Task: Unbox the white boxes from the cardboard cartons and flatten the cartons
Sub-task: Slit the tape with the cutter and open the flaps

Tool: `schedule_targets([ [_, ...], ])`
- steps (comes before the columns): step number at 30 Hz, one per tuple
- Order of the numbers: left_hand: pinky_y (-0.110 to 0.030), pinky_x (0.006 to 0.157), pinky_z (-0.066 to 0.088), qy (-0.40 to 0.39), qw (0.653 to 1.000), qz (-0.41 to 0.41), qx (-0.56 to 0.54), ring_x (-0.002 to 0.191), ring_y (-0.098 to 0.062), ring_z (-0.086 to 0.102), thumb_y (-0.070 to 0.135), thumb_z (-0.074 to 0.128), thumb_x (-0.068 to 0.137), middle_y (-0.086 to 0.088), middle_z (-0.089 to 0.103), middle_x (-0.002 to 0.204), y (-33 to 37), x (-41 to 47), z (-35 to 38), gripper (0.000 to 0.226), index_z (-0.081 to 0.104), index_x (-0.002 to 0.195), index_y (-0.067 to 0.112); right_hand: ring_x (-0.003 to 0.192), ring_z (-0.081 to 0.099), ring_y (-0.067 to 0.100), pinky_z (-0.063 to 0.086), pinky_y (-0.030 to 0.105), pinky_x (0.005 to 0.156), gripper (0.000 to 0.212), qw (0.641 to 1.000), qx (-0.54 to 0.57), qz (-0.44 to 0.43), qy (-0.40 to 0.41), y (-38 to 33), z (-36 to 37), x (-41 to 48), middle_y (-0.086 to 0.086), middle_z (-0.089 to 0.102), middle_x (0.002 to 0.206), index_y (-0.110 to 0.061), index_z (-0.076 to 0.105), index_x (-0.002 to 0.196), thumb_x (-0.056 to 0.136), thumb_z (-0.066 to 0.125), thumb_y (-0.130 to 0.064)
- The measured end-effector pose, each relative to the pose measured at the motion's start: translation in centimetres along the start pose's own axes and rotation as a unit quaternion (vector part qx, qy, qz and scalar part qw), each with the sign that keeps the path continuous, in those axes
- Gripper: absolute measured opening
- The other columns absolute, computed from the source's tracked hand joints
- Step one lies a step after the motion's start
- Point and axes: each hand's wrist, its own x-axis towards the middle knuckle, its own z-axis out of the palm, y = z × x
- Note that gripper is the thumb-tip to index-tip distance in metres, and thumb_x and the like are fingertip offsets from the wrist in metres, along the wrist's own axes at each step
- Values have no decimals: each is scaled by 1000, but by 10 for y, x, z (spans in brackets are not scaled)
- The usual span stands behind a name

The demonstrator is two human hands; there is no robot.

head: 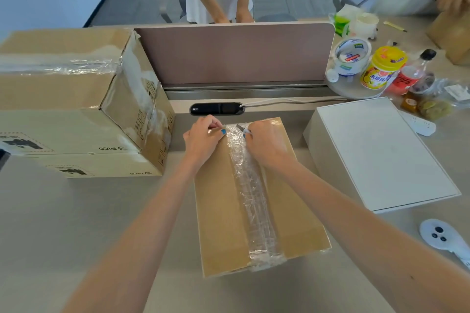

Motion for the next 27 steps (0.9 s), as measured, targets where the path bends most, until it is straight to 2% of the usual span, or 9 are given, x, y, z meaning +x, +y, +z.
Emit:
schedule_targets([
  [5,-36,93,22,-9,1000,-4,10,107,-7,48,23,66,88,12,60,107,-7,0,-1,13,59,89,33,57,42,18,19,25,43,37,999,-30,15,-16,-10,1,4,1,38,64,-14,31,60,94,45,-7],
  [7,-39,97,23,-12,1000,-14,10,106,-8,48,23,66,87,12,59,107,-8,1,-1,13,58,90,33,62,46,21,21,25,43,36,999,-41,10,-22,-14,1,4,0,37,62,-13,32,61,93,47,-6],
  [10,-39,98,24,-14,1000,-12,23,105,-9,49,23,66,88,12,58,106,-9,1,-1,15,56,90,34,68,48,24,28,27,49,22,997,-65,-3,-30,-20,0,5,3,42,71,-10,40,73,92,48,-3],
  [14,-42,105,27,-12,999,5,33,106,-9,50,24,67,88,12,59,110,-12,-2,-1,15,58,94,34,69,47,24,32,28,53,17,995,-86,-22,-43,-23,-4,4,6,45,81,-11,44,77,89,47,0],
  [17,-50,110,27,-18,997,47,62,116,-12,51,28,68,90,12,58,119,-19,-8,-4,23,61,111,35,72,51,25,36,30,60,14,993,-100,-38,-50,-25,-7,3,6,45,84,-10,55,88,88,47,2],
  [20,-47,114,24,-38,986,104,123,129,-17,44,32,63,94,9,52,136,-27,-20,-8,51,46,142,36,71,51,25,36,29,59,15,992,-109,-45,-54,-26,-9,2,8,55,89,-12,50,82,87,48,3],
  [23,-44,115,20,-31,974,154,165,140,-21,34,43,49,96,5,42,150,-34,-35,-7,50,45,144,33,83,62,27,38,29,61,10,988,-127,-55,-65,-29,-12,0,9,61,98,-10,58,91,88,53,-2],
  [25,-46,117,17,-40,967,157,194,147,-18,24,55,28,94,7,34,157,-37,-42,-4,57,44,145,36,90,64,27,39,29,63,11,987,-133,-58,-68,-30,-13,-2,9,62,101,-8,60,98,89,55,-7],
  [27,-47,120,13,-46,965,147,211,151,-14,15,57,17,93,10,27,161,-39,-46,-1,62,39,148,38,92,64,26,40,28,64,13,986,-138,-62,-71,-30,-13,-5,9,64,103,-8,61,102,90,56,-10],
])
